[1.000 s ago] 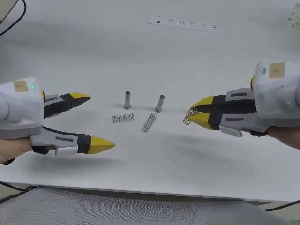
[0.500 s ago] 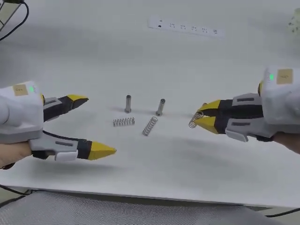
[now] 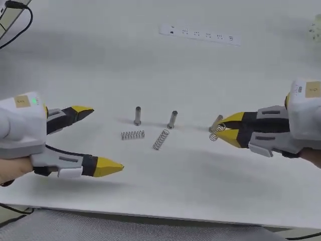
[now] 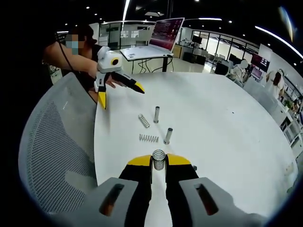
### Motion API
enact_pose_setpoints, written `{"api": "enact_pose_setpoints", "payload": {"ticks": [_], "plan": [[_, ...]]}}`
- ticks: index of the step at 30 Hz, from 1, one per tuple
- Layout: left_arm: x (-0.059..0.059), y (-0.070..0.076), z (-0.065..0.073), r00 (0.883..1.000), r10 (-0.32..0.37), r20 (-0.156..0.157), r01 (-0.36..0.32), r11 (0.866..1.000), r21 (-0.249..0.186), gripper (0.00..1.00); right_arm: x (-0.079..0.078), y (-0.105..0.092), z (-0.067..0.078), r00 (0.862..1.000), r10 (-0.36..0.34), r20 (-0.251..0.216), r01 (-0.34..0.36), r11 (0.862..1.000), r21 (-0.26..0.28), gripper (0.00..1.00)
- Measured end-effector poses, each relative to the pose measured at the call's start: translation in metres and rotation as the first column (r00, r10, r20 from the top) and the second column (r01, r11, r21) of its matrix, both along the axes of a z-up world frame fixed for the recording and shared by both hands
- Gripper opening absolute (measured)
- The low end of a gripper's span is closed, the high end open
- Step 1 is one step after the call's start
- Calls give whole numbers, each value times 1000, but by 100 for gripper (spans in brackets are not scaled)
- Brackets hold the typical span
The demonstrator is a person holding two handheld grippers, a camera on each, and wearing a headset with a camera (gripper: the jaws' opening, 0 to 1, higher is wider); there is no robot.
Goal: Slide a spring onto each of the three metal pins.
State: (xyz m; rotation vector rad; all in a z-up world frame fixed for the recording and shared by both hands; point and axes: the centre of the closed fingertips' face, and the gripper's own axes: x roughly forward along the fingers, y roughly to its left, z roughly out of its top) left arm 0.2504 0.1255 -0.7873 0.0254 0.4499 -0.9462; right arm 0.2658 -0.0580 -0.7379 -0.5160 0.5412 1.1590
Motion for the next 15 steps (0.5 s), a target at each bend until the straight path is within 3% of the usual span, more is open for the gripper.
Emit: {"api": "enact_pose_setpoints", "payload": {"ticks": [3,15], "plan": [[-2,-1,-1,1000,-4,-12,4,1000,-3,92,5,-4,2,1000,-13,7,13,1000,1,7],[-2,1,-1,1000,7,-6,-7,1000,-4,94,31,-18,9,996,-76,38,76,997,-1,7]]}}
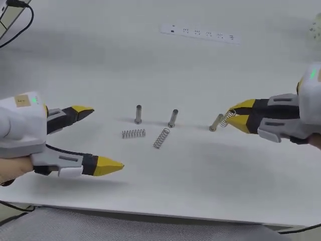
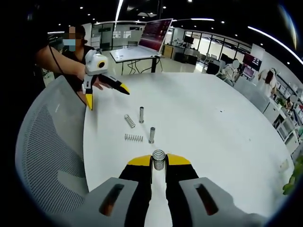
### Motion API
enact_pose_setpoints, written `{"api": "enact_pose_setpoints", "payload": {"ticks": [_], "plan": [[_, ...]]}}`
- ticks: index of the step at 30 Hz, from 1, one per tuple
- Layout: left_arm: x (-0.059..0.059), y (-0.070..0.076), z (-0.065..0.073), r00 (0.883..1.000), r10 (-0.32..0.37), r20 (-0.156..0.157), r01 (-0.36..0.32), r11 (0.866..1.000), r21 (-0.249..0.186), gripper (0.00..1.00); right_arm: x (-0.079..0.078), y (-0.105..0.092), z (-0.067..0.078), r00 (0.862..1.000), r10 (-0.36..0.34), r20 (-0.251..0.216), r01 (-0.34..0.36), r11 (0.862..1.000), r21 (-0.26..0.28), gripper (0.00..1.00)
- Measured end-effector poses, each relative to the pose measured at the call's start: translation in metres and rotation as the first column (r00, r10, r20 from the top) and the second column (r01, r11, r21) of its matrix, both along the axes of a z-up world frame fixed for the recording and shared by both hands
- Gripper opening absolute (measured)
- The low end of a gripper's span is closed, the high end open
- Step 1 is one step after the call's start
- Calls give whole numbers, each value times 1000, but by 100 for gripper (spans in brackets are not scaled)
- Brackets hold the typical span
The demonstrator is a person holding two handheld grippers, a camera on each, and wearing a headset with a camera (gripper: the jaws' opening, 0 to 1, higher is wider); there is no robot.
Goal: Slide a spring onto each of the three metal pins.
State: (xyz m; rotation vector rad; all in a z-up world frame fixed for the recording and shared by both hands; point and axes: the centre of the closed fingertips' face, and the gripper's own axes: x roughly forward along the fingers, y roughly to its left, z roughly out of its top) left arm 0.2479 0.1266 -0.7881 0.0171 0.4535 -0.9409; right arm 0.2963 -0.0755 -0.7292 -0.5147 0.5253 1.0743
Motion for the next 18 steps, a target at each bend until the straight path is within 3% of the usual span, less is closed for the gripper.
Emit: {"api": "enact_pose_setpoints", "payload": {"ticks": [18], "plan": [[0,3,-2,1000,12,1,-12,1000,4,98,26,-8,-4,996,-86,-17,87,996,13,7]]}}
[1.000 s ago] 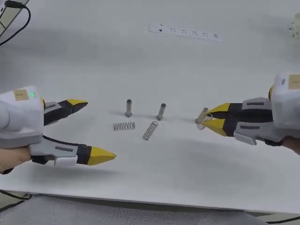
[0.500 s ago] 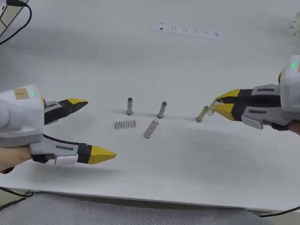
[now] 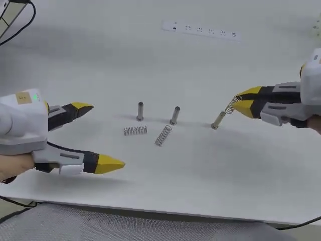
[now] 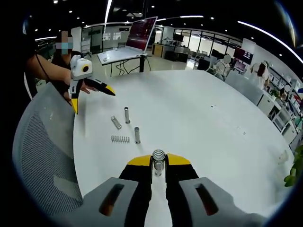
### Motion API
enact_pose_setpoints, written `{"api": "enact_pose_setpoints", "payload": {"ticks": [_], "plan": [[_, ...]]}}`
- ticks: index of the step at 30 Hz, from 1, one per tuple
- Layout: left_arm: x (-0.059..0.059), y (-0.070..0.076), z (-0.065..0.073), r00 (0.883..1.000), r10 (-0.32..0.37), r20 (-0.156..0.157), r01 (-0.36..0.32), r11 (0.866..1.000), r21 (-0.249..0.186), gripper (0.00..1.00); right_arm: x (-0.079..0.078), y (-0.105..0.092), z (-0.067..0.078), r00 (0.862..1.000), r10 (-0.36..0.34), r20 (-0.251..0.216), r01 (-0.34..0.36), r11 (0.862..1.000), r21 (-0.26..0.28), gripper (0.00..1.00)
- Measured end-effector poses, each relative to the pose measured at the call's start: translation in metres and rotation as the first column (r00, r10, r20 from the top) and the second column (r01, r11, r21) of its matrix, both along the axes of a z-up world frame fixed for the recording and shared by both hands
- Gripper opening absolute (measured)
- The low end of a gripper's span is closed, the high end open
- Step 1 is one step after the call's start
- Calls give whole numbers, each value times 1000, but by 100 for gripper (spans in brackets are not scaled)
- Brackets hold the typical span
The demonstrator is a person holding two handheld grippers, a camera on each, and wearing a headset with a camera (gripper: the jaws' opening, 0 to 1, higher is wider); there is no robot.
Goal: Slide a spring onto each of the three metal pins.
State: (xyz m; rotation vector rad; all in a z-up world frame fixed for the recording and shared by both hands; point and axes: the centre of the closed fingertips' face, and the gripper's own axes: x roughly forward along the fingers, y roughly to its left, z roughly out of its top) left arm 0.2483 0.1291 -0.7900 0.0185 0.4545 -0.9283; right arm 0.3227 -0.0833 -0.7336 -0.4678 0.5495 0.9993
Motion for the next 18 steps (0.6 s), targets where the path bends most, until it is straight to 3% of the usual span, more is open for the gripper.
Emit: {"api": "enact_pose_setpoints", "payload": {"ticks": [18], "plan": [[2,2,1,1000,11,0,-11,1000,-3,98,10,0,-9,997,-51,-53,53,998,30,7]]}}
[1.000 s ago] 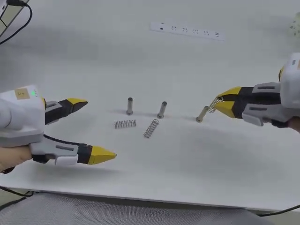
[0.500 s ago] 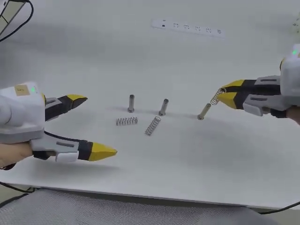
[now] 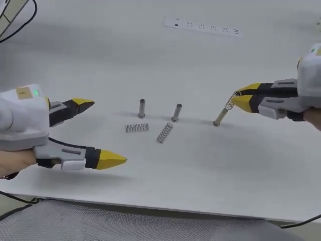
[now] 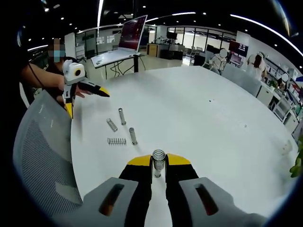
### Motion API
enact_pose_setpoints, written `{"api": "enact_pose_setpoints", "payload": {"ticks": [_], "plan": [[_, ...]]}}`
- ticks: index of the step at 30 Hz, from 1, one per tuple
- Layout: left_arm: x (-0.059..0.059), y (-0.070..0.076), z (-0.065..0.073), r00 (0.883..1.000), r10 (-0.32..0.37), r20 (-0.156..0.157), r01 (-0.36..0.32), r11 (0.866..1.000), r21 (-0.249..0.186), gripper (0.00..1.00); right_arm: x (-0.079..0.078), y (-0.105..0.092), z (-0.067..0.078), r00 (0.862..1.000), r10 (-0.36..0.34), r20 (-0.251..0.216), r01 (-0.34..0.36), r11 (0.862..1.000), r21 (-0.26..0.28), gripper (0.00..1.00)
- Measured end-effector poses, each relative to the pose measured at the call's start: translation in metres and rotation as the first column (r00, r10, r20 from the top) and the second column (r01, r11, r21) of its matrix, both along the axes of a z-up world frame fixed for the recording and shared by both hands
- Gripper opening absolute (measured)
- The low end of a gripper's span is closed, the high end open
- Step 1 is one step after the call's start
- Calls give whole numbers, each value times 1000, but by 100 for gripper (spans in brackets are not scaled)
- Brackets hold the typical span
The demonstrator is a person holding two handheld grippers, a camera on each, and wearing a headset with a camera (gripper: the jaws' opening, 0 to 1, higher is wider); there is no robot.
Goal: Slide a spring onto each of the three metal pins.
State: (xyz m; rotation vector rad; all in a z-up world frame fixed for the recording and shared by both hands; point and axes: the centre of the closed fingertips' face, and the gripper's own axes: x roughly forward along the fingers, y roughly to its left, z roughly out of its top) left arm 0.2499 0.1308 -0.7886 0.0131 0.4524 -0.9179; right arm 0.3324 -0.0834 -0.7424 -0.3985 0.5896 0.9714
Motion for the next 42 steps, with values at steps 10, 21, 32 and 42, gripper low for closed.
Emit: {"api": "enact_pose_setpoints", "payload": {"ticks": [10,21,32,42], "plan": [[1,0,0,1000,5,-1,-5,1000,0,98,1,0,-4,1000,-14,-23,14,1000,6,7],[0,2,-1,1000,14,-8,-14,1000,-4,98,2,-1,-11,999,-30,-40,30,1000,7,7],[-1,3,-2,1000,18,-15,-18,1000,-6,98,3,-1,-16,998,-38,-52,39,999,10,7],[-1,4,-3,1000,19,-21,-19,1000,-6,98,3,0,-27,997,-45,-68,46,999,0,7]]}}
